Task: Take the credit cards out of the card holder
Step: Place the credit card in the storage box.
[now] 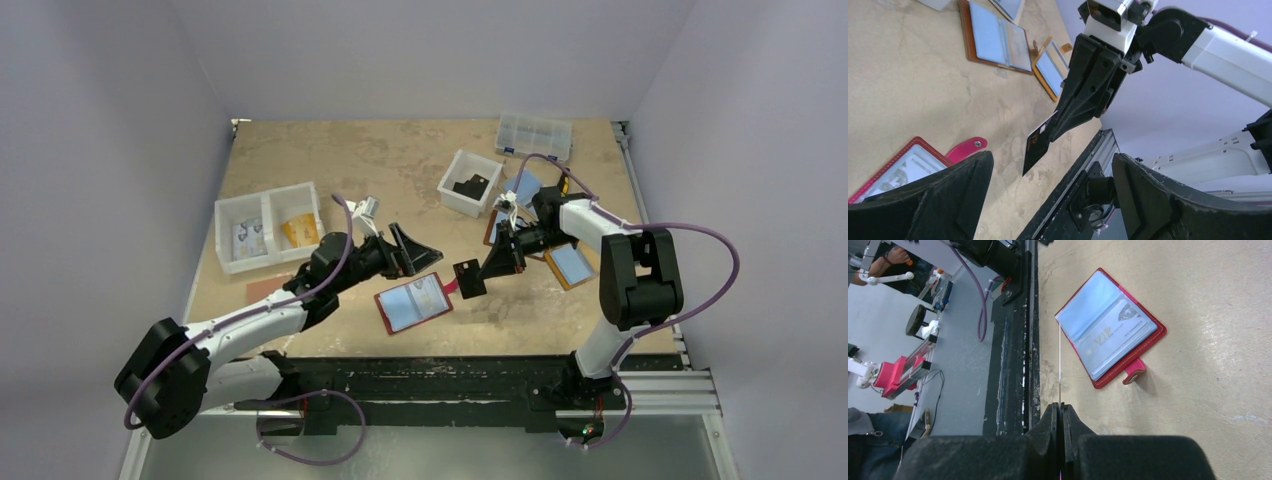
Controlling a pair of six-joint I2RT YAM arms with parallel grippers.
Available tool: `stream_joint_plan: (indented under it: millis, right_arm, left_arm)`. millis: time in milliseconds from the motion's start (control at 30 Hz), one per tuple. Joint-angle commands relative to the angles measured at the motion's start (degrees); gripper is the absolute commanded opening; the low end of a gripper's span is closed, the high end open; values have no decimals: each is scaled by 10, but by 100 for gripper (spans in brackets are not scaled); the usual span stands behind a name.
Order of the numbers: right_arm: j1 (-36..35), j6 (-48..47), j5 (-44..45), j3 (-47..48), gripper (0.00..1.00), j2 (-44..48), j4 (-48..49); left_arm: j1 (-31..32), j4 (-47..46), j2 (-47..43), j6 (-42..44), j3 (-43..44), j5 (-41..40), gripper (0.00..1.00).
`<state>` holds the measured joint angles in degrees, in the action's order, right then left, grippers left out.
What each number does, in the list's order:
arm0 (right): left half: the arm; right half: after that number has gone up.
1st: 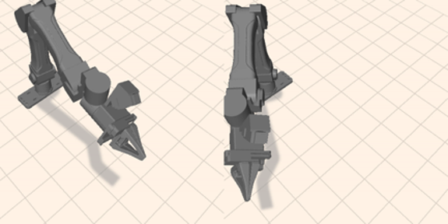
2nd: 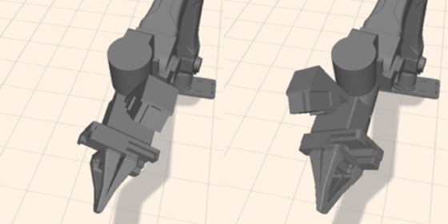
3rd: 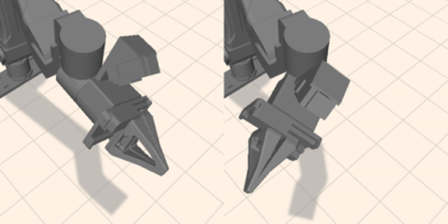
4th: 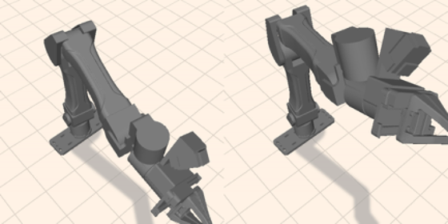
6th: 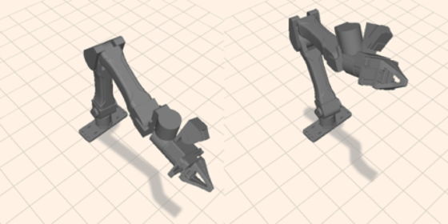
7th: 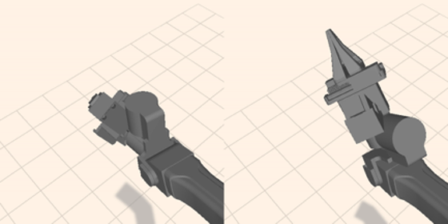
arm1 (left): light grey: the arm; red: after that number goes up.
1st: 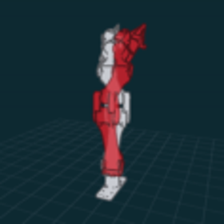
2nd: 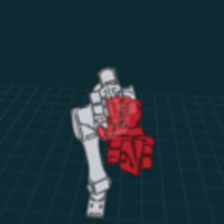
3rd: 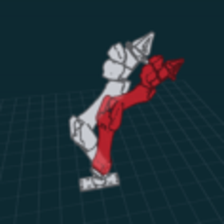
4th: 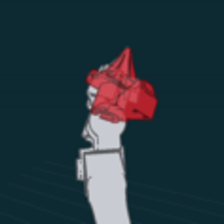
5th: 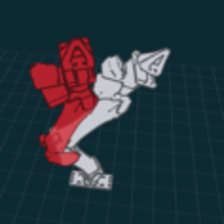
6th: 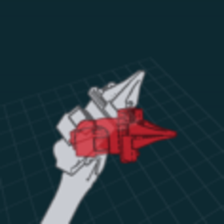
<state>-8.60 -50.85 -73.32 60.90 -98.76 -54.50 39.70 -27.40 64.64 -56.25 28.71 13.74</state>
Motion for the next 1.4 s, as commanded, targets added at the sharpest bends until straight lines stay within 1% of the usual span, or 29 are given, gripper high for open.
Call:
stream_joint_plan:
  millis: [0, 167, 267, 300, 400, 600, 733, 867, 933, 1000, 1067, 1133, 1233, 1300, 1367]
  right_arm:
    - [2, -26, -25, 19, 0, 7, -21]
    - [2, -28, -28, 17, 0, 8, -23]
    - [2, -29, -29, 16, 0, 8, -24]
    - [2, -29, -30, 16, 0, 8, -25]
    - [2, -30, -30, 16, 0, 8, -25]
    - [1, -32, -31, 15, 0, 9, -27]
    - [2, -34, -33, 18, 0, 8, -26]
    - [6, -24, -22, 42, 0, -1, -27]
    - [12, -46, -13, 71, 0, -19, -57]
    - [24, -105, -6, 125, 0, -52, -133]
    - [44, -165, -7, 197, 0, -100, -230]
    - [66, -127, -2, 261, 0, -134, -242]
    - [72, -85, 23, 340, 0, -155, -235]
    - [72, -3, 39, 374, 0, -154, -180]
    - [72, 122, 69, 380, 0, -140, -66]
  left_arm:
    - [29, -57, 23, 5, 5, -3, 96]
    - [68, -58, 41, 47, 14, -50, 94]
    - [85, -67, 56, 77, 19, -71, 88]
    - [88, -76, 62, 83, 20, -73, 86]
    - [92, -99, 87, 86, 24, -68, 83]
    - [94, -124, 141, 76, 43, -40, 74]
    - [94, -131, 163, 73, 54, -32, 72]
    - [94, -128, 160, 74, 49, -40, 72]
    - [93, -114, 152, 75, 46, -51, 73]
    - [93, -86, 138, 80, 44, -70, 73]
    - [91, -49, 118, 89, 45, -93, 74]
    - [88, -4, 92, 97, 45, -117, 76]
    - [77, 62, 46, 105, 46, -148, 78]
    - [67, 103, 14, 109, 46, -164, 80]
    - [61, 155, -20, 107, 49, -189, 87]
